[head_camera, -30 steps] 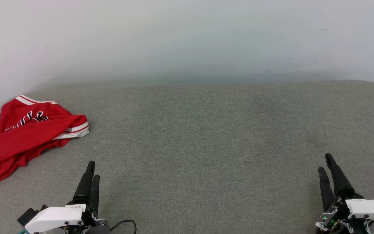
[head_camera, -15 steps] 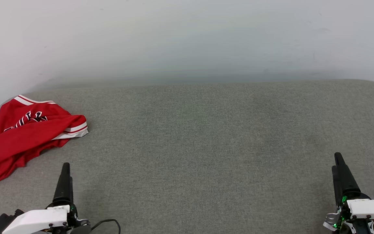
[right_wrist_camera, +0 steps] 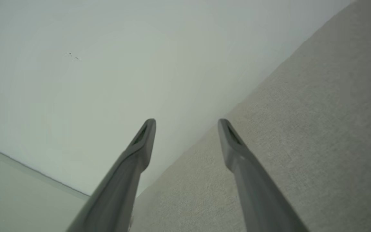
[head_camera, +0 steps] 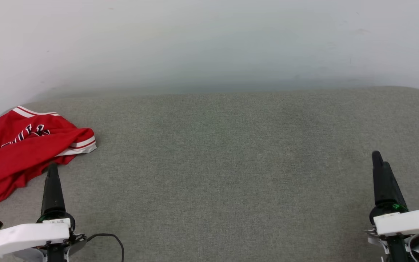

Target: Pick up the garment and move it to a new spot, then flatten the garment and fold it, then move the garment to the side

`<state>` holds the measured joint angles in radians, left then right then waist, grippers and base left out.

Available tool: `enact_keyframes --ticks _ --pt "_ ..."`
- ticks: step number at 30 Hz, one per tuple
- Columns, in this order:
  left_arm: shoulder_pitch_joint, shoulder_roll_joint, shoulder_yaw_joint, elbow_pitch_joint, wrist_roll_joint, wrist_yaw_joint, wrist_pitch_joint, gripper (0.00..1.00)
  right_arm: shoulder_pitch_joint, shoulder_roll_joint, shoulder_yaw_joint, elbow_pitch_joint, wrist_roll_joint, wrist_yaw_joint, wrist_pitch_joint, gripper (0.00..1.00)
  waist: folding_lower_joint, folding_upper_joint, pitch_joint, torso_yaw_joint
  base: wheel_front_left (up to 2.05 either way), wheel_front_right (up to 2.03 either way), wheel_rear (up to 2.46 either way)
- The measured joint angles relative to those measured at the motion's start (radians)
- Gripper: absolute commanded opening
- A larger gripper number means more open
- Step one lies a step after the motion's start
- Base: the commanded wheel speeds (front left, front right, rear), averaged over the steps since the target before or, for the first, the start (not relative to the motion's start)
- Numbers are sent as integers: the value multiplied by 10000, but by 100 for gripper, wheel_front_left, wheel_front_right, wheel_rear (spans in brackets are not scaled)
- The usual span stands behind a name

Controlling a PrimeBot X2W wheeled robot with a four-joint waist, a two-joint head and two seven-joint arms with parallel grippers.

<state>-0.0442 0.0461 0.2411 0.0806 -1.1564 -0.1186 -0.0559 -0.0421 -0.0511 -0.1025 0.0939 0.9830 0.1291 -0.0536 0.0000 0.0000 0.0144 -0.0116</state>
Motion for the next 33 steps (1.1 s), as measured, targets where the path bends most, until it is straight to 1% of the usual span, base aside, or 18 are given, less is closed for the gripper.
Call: enact_keyframes --ticks 3,8,14,22,26,33 --pt "81 8 -211 -293 614 134 -94 100 0 6 186 -387 -1185 0 -92 100 0 0 19 -10 0 0 0" --pt "212 15 -656 -1012 2167 522 -270 100 32 6 318 -782 -2299 0 -263 100 0 0 71 -21 0 0 0" --pt "302 10 -1434 -1676 3710 1143 -447 100 64 4 583 -1106 -3745 0 -445 100 0 0 143 -19 0 0 0" --pt "411 48 -2429 -2063 5904 1576 -671 100 125 4 811 -1304 -5198 0 -690 100 0 0 186 -56 0 0 0" --pt "456 232 -2918 -2115 6483 2004 -782 100 246 2 805 -1306 -5593 0 -786 100 0 0 182 -82 0 0 0" --pt "458 951 -4113 -2243 7526 2936 -972 100 285 2 1049 -1348 -6671 2 -972 100 0 0 187 -130 0 0 0"
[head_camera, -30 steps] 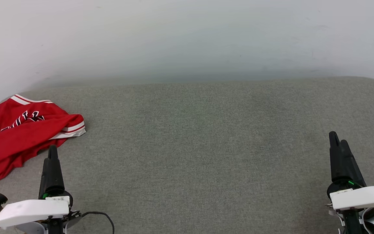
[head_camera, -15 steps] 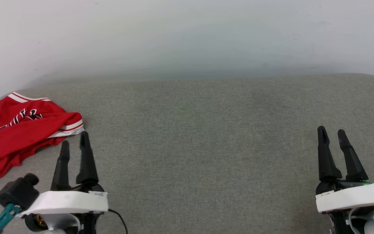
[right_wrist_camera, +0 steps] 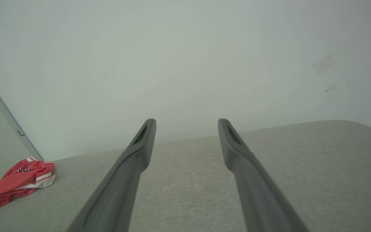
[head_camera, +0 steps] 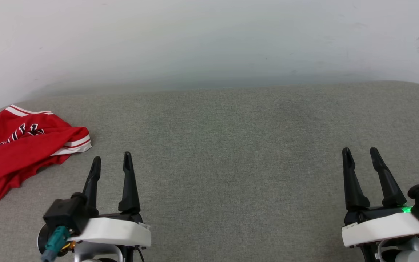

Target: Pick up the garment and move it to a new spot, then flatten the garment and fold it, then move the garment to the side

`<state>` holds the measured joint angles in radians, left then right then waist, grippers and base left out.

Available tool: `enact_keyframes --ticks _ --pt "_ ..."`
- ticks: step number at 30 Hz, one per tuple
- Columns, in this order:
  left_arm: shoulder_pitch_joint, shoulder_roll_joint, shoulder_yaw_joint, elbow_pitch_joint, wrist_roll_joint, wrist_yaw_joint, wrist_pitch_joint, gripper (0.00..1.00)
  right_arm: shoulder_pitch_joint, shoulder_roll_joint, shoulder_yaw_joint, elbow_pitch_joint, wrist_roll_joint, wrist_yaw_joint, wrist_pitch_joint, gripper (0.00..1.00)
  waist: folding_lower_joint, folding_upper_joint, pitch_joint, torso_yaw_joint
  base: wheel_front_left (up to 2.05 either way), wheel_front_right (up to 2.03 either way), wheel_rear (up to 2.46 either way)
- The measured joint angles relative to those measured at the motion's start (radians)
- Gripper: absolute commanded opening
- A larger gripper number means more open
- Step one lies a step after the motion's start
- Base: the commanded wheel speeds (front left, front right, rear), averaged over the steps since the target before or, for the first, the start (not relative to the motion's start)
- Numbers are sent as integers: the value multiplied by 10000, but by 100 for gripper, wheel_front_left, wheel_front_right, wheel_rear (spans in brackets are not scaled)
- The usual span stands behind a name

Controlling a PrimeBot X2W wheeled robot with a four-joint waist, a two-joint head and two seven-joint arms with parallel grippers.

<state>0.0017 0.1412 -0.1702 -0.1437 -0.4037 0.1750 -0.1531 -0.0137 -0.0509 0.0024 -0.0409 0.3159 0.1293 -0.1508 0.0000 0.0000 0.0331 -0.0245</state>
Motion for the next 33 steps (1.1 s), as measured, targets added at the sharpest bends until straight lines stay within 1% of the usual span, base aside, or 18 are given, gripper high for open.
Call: enact_keyframes --ticks 5,8,11,12,16,21,24,26,29,33 --pt "-12 522 -880 12 594 874 -105 100 60 2 92 -4 -654 0 -136 100 0 0 -9 -37 0 0 0" --pt "-28 792 -1390 54 821 1292 -188 100 137 0 127 4 -1051 0 -207 100 0 0 -11 -62 0 0 0" --pt "-69 1035 -1847 88 993 1613 -255 100 139 0 182 -8 -1383 0 -267 100 0 0 -10 -81 0 0 0" --pt "-77 1093 -1975 98 1037 1687 -278 100 139 0 190 -17 -1484 0 -297 100 0 0 -10 -87 0 0 0" --pt "-134 1262 -2412 148 1093 1712 -357 100 144 0 232 -81 -1885 0 -387 100 0 0 0 -105 0 0 0" --pt "-137 1208 -2378 98 1175 1862 -462 100 184 0 222 -180 -2318 0 -497 100 0 0 -17 -88 0 0 0" --pt "-46 1005 -2121 -2 1106 1724 -533 100 250 0 213 -205 -2408 0 -568 100 0 0 3 -67 0 0 0" --pt "45 851 -1820 -25 1001 1465 -583 100 252 0 221 -228 -2408 2 -600 100 0 0 34 -55 0 0 0" --pt "206 493 -1292 -44 903 840 -631 100 259 0 198 -192 -2345 4 -665 100 0 0 63 -37 0 0 0" --pt "472 15 -614 140 1147 -2 -721 100 378 -2 33 115 -2255 15 -736 100 0 0 74 -25 0 0 0"
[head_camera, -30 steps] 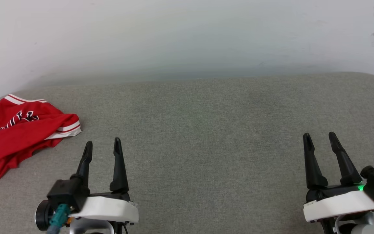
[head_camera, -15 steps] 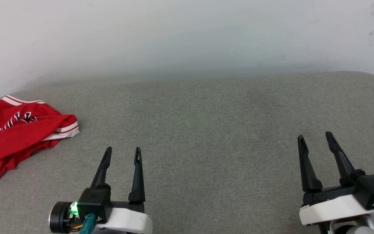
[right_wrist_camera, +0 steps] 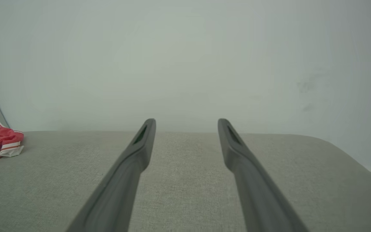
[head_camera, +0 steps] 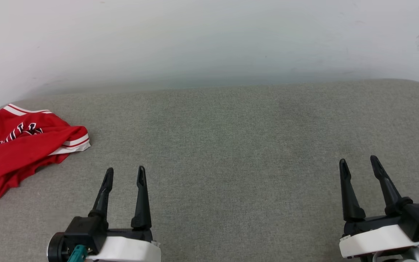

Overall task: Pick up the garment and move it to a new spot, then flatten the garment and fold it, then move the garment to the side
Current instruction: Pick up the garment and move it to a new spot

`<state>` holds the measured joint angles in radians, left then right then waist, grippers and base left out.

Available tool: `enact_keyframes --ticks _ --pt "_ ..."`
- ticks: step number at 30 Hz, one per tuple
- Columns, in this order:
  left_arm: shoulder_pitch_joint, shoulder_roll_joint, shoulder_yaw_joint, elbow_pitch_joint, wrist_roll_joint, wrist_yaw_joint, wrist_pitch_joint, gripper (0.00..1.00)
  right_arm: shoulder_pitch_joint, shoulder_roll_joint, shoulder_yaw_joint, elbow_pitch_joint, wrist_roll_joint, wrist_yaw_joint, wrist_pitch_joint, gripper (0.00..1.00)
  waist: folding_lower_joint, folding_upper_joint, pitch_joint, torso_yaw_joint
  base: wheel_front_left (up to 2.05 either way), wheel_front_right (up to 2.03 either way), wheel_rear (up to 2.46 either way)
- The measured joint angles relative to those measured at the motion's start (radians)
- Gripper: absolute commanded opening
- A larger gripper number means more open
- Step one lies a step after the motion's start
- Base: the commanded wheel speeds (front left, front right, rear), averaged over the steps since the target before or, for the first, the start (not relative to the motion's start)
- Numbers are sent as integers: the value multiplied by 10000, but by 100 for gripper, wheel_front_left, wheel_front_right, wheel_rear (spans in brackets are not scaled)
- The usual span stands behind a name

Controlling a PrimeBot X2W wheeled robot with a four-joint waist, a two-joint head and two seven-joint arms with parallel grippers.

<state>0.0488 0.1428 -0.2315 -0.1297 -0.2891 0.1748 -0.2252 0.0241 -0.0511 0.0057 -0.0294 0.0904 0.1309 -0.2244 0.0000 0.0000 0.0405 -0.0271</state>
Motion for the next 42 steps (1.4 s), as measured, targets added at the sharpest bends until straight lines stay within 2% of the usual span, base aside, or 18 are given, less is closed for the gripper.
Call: enact_keyframes --ticks 4,16,21,29,42 --pt "188 -343 424 414 477 -790 -77 100 3 4 65 190 -13 0 -77 100 0 0 20 -14 0 0 0" --pt "337 -844 1120 1078 1561 -1933 -295 100 -2 2 71 518 -261 0 -303 100 0 0 68 -117 0 0 0" --pt "337 -892 1212 1106 1948 -2107 -370 100 -2 2 113 554 -483 0 -387 100 0 0 50 -118 0 0 0" --pt "334 -915 1361 1218 1634 -2205 -378 100 13 0 274 696 -219 0 -387 100 0 0 30 209 0 0 0" --pt "487 -918 1636 1388 1632 -2336 -378 100 166 2 644 790 -67 0 -387 100 0 0 -146 1845 0 0 0"
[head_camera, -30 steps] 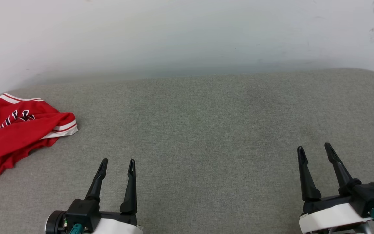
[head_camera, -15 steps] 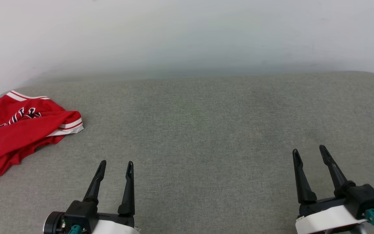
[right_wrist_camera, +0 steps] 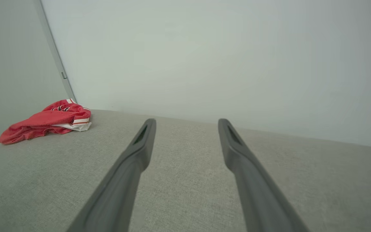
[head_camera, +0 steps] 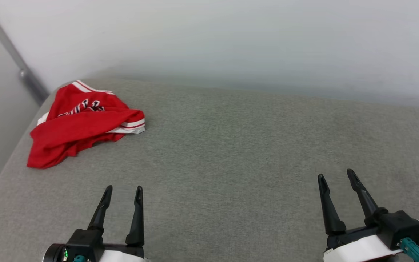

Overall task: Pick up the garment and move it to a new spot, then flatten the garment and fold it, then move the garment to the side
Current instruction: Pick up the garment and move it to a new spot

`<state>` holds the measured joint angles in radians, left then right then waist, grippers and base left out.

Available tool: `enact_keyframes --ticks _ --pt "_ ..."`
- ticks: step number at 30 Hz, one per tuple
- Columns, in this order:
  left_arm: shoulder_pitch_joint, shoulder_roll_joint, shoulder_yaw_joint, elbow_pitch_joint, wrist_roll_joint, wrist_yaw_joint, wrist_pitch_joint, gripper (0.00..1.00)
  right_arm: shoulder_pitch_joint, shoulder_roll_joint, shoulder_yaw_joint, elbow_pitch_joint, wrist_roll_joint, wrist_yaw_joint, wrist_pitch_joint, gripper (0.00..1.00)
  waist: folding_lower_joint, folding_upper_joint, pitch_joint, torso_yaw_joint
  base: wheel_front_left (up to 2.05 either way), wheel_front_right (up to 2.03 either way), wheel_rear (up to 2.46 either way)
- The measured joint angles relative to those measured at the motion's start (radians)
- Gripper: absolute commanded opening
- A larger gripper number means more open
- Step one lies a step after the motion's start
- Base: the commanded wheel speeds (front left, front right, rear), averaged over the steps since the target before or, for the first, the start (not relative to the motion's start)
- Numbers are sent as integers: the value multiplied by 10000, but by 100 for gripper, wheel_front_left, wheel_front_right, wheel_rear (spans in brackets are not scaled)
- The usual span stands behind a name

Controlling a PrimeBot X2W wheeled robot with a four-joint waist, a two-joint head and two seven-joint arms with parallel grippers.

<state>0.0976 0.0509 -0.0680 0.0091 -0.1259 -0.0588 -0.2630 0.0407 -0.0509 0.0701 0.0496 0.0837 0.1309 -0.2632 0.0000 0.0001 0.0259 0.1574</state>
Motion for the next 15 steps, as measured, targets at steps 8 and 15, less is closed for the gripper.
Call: enact_keyframes --ticks 8,15 --pt "145 -2 251 -123 228 -81 0 100 100 -2 238 104 232 0 -2 100 0 0 -182 1311 0 0 0" --pt "356 2 307 -184 357 -173 -2 100 162 -2 405 174 407 0 -2 100 0 0 -374 2347 0 0 0"
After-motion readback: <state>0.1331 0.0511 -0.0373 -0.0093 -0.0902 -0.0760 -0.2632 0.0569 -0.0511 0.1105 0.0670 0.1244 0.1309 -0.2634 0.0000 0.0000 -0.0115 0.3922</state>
